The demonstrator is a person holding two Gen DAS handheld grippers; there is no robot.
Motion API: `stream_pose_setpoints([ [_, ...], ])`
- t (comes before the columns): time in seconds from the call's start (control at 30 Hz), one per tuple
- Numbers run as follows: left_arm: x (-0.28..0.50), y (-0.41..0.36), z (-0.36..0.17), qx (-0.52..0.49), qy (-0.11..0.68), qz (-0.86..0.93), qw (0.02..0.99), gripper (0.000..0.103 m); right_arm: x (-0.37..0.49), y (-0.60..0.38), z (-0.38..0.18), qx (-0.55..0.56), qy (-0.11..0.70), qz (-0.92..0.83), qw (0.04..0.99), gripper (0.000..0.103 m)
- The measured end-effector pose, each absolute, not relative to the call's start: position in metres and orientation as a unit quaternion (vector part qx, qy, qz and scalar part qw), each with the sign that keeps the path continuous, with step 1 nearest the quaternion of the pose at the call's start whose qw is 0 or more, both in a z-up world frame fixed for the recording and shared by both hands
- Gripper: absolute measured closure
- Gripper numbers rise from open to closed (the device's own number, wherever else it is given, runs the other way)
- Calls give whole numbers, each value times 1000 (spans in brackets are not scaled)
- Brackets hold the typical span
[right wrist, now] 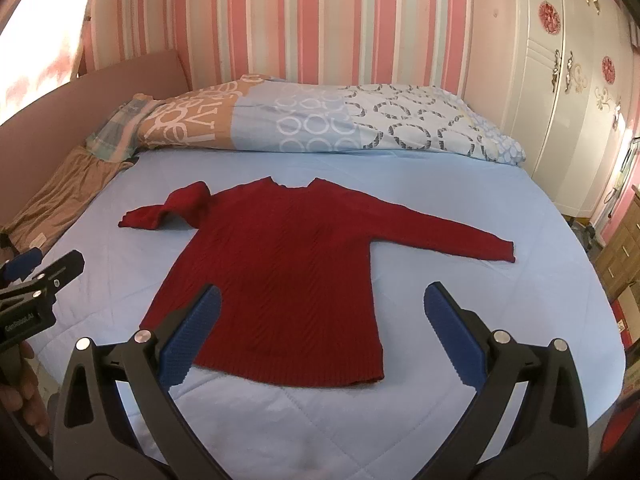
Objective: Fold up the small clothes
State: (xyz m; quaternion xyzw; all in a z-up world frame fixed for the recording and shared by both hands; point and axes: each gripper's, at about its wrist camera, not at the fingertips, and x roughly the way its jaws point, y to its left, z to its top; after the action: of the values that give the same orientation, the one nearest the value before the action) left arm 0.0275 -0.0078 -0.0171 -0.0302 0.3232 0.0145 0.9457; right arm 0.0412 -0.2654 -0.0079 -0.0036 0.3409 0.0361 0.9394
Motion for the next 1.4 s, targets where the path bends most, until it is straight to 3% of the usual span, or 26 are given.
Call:
stream_pose_setpoints([
  [0.7, 158, -66, -59, 1, 326, -17, 945, 2, 162, -352, -59, -4, 348, -17, 937, 3],
  [1.23, 283, -142, -144, 18, 353, -10, 935, 2, 279, -571, -160, 9, 382, -117, 917, 3],
  [1.4, 306, -174, -168, 28, 356, -19, 934, 2, 309, -635, -197, 11, 408, -152, 900, 10],
])
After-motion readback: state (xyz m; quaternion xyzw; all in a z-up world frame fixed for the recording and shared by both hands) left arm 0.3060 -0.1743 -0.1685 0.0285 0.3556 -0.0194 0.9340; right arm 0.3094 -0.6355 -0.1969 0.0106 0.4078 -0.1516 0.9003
